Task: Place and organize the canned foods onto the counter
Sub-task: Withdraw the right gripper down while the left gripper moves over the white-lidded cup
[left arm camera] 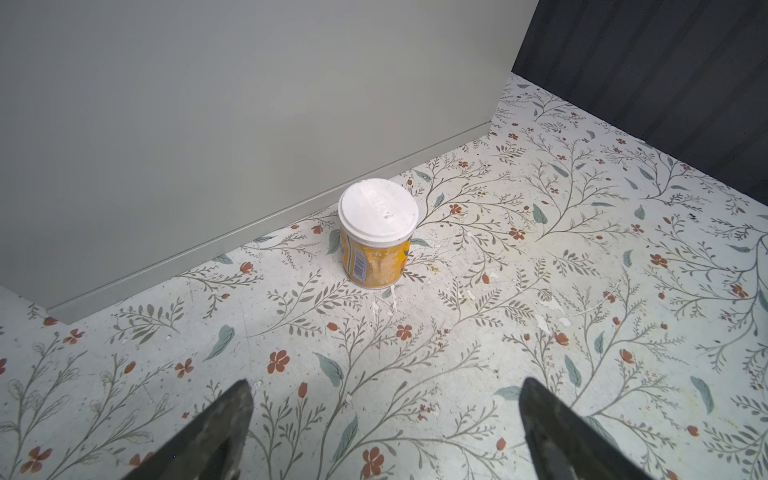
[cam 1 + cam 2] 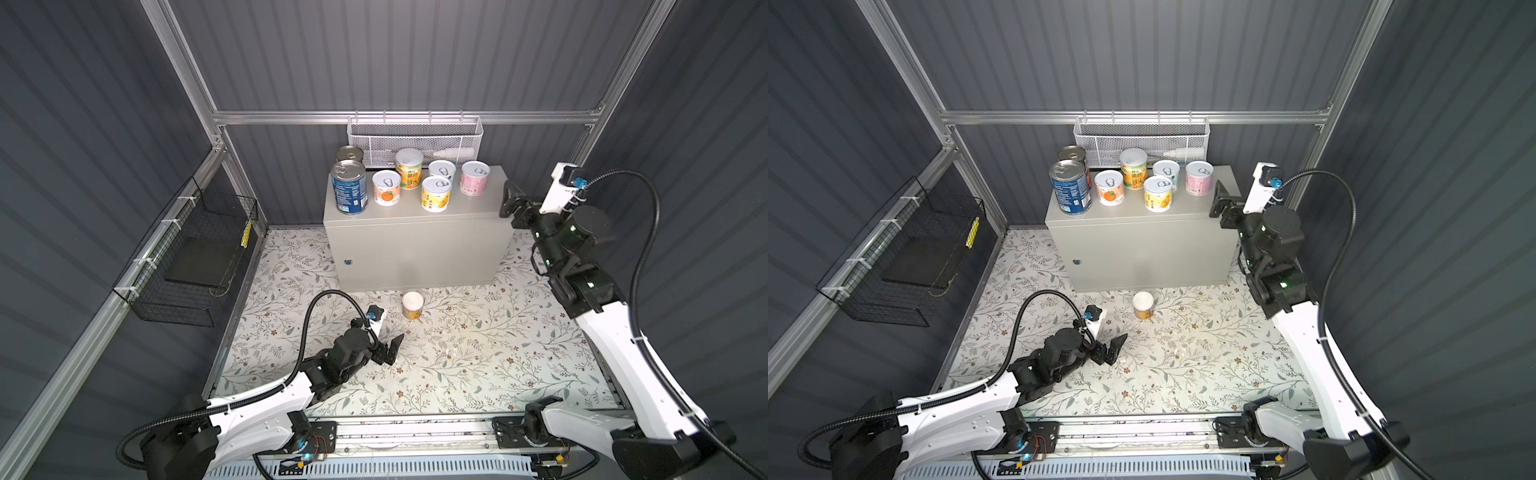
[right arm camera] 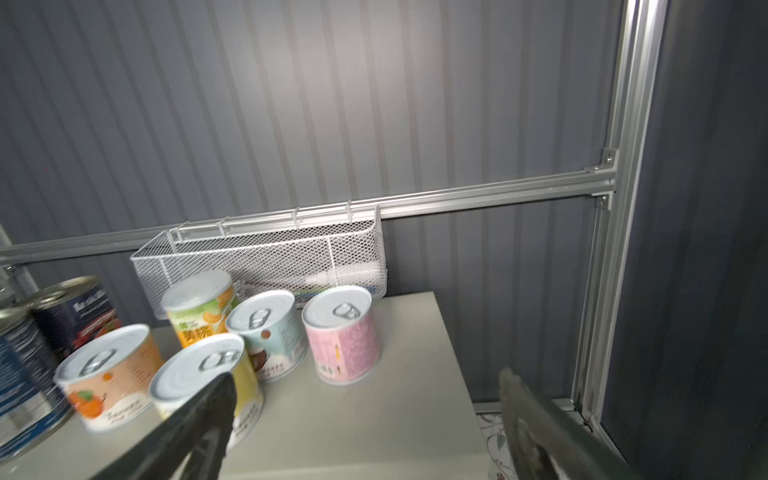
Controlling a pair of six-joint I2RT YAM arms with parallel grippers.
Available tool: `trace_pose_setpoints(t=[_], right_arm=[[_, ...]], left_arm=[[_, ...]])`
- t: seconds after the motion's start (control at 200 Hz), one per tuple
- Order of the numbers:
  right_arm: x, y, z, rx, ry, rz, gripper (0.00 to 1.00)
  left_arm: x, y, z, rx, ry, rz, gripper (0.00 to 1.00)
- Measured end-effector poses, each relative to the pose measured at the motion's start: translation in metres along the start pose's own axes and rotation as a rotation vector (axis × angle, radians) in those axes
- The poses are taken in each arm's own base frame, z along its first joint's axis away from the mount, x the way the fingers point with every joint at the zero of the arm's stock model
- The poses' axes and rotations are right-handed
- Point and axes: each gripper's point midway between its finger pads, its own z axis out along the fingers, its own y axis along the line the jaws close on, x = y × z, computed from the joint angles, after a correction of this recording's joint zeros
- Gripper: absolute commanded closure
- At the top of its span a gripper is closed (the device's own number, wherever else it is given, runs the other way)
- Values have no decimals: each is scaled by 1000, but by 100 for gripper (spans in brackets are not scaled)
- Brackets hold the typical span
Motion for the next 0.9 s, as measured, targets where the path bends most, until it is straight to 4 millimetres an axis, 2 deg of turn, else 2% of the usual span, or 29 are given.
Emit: trace_pose_setpoints(t=[0.115, 0.345, 0.625, 0.775, 0.9], right_arm=[[32, -3, -35, -38, 71, 20, 1], [134, -3, -84, -118, 296, 100, 1], [236, -2, -124, -172, 501, 231, 1], [272, -2, -135, -170, 573, 294, 1], [301, -3, -141, -163, 625, 332, 1]], left_arm=[[4, -1, 4, 0, 18, 5, 0], [14, 0, 9, -7, 54, 14, 0], [15, 7, 10, -46, 63, 28, 0], [23, 11, 15, -75, 95, 39, 0], [27, 9, 28, -88, 138, 48, 0]])
